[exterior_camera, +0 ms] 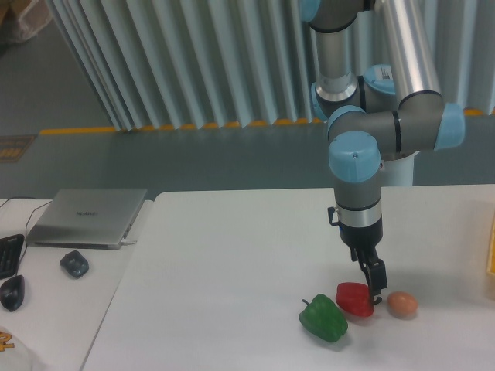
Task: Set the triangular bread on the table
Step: 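Raise the open gripper away from the red pepper toward the yellow tray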
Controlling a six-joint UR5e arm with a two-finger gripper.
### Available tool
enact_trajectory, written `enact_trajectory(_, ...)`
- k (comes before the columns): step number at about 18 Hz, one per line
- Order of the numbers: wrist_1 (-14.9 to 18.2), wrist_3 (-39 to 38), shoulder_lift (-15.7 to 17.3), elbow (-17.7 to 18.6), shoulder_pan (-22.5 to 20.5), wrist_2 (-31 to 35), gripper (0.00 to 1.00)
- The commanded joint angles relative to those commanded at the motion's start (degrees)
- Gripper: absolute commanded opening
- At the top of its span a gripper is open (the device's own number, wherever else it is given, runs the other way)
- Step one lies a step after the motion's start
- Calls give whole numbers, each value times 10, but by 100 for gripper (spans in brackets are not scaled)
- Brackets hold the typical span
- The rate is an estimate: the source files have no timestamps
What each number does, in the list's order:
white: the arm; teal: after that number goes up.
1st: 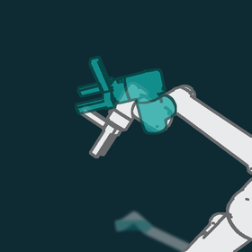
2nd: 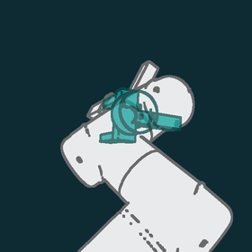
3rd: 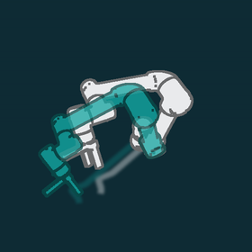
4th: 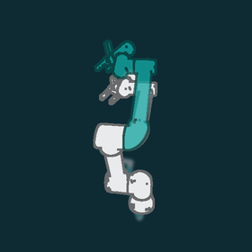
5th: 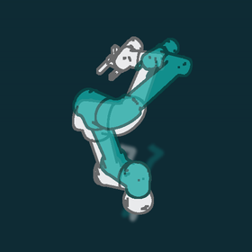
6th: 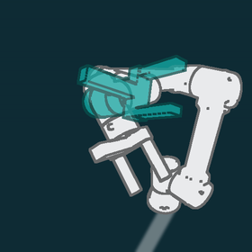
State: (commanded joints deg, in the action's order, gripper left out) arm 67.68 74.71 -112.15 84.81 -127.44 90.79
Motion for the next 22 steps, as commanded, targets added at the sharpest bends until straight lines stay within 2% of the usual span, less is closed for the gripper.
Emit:
enact_trajectory(8,-1,-5,4,-3,-11,-6,100)
enact_trajectory(11,-2,-6,4,-2,-21,-44,100)
enact_trajectory(18,-4,-6,9,11,-23,-46,100)
enact_trajectory(22,-20,-5,9,18,-24,-43,100)
